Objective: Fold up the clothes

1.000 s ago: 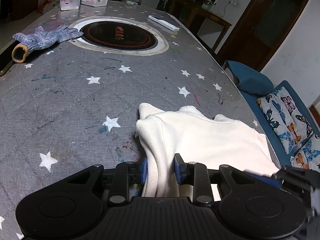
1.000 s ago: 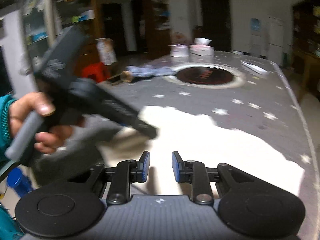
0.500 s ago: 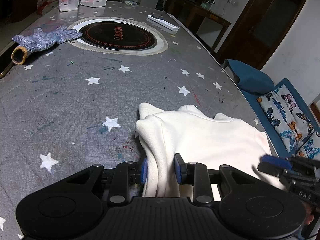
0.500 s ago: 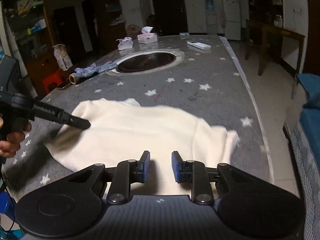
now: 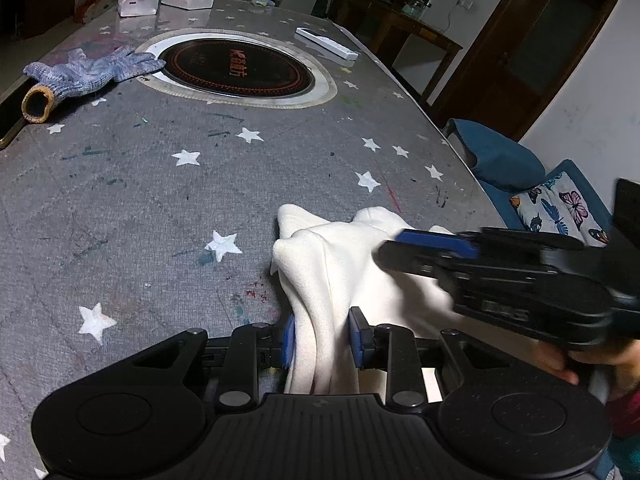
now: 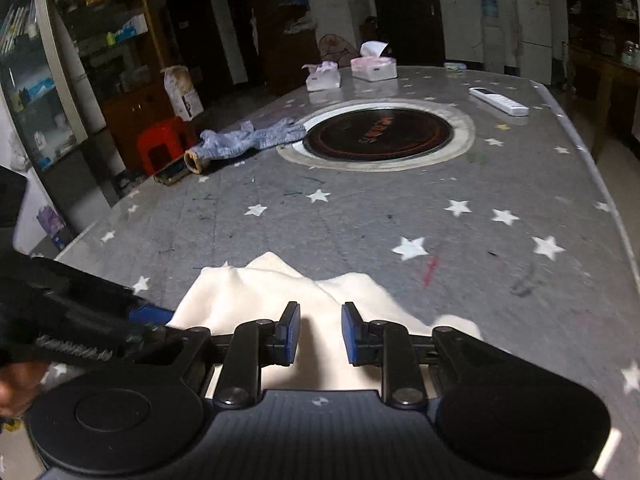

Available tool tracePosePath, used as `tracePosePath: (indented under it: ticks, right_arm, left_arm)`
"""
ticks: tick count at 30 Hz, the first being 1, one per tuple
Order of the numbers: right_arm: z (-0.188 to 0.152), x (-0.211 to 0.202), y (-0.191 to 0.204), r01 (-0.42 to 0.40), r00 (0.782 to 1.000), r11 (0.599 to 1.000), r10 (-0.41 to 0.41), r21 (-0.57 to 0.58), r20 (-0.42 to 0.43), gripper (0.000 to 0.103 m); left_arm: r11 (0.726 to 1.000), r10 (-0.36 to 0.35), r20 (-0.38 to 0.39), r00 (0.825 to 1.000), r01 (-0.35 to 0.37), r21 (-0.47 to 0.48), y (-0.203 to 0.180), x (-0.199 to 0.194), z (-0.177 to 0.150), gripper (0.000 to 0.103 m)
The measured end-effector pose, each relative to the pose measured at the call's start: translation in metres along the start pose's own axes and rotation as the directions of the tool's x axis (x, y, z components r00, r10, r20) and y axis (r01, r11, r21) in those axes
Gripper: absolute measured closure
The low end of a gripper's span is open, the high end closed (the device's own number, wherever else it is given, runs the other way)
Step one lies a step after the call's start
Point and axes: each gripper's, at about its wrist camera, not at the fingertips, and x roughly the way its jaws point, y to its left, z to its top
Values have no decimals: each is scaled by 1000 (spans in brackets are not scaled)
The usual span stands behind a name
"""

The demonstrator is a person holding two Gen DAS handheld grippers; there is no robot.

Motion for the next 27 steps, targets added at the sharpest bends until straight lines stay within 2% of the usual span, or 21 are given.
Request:
tracePosePath:
  ticks: [4,7,9,13,14,16,19,21,27]
  right_arm:
    - [3,8,7,38,999,998,-38,-48,-1,87]
    - [1,-8,3,49,999,998,-49,-32,17,86]
    - [-3,-24,-4,67,997,998,-67,-5,33,84]
    - [-26,-64,-30,131,989,988,-136,78,61,76]
    - [-34,-74,-38,157,984,983,-164,100,64,70]
    - [-51,-91,-53,205,974,969,-216,141,64,65]
    - [-73,-109,-72,270,957,943,-286,196,54,62]
    - [-87,-119,-84,306,945,924,-324,231,46,58]
    - [-100,-115,-99,265,953,913,-297,310,61,58]
  left_arm:
    - [1000,-2,-1,1000,2,3,0,0,0,72]
    - [1000,-8,-4,1000,8,2,-1,0,0,67]
    - [1000,-11,-4,1000,11,10,-4,0,0,63]
    - [999,6,-1,1000,-6,34,-9,1,-1,61]
    - [999,8,0,1000,-8,36,-9,1,-1,61]
    - [999,12,0,1000,-12,38,-10,1,-1,62]
    - [998,23,-1,1000,-23,52,-12,2,-1,64]
    - [997,43,4,999,-43,68,-15,2,-2,69]
    - [993,71,11,997,-71,93,-20,2,-3,79]
